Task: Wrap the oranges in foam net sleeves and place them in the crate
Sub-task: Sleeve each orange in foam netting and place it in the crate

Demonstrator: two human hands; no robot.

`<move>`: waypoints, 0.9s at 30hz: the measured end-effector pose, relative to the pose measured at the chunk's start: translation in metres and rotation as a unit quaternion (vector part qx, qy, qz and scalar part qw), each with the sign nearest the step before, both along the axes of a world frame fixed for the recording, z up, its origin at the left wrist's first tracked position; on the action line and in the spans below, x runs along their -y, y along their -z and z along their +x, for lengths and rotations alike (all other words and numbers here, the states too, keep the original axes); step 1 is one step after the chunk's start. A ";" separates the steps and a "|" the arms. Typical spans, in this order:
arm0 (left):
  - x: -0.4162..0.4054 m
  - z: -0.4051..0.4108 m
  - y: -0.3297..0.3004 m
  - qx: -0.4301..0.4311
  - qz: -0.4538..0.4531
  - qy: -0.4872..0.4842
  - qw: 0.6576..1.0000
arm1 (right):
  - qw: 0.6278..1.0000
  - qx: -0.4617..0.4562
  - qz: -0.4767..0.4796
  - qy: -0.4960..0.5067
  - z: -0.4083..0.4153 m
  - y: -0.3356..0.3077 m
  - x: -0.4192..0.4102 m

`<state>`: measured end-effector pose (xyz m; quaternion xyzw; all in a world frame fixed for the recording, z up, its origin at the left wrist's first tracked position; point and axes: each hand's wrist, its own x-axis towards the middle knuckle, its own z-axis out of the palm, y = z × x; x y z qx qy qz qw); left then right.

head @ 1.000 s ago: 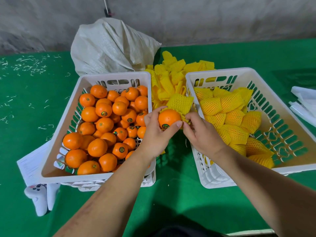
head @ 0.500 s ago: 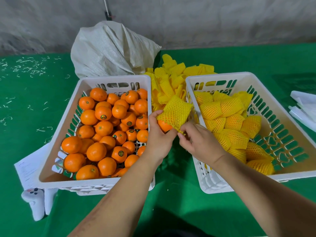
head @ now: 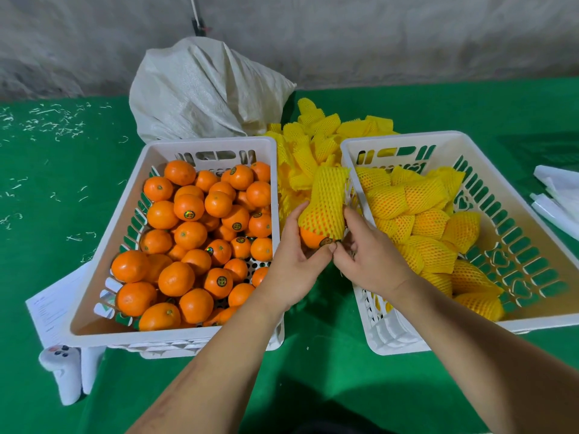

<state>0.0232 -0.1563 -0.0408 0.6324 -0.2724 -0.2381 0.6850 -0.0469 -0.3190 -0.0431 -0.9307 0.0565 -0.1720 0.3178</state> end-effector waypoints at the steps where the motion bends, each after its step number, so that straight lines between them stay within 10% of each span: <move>1: 0.001 -0.001 0.001 -0.003 -0.004 -0.020 1.000 | 1.000 -0.001 -0.001 0.001 0.000 -0.001 0.000; 27: 0.005 0.003 0.007 0.038 -0.003 -0.053 0.998 | 0.993 0.087 -0.040 0.069 -0.007 -0.002 -0.002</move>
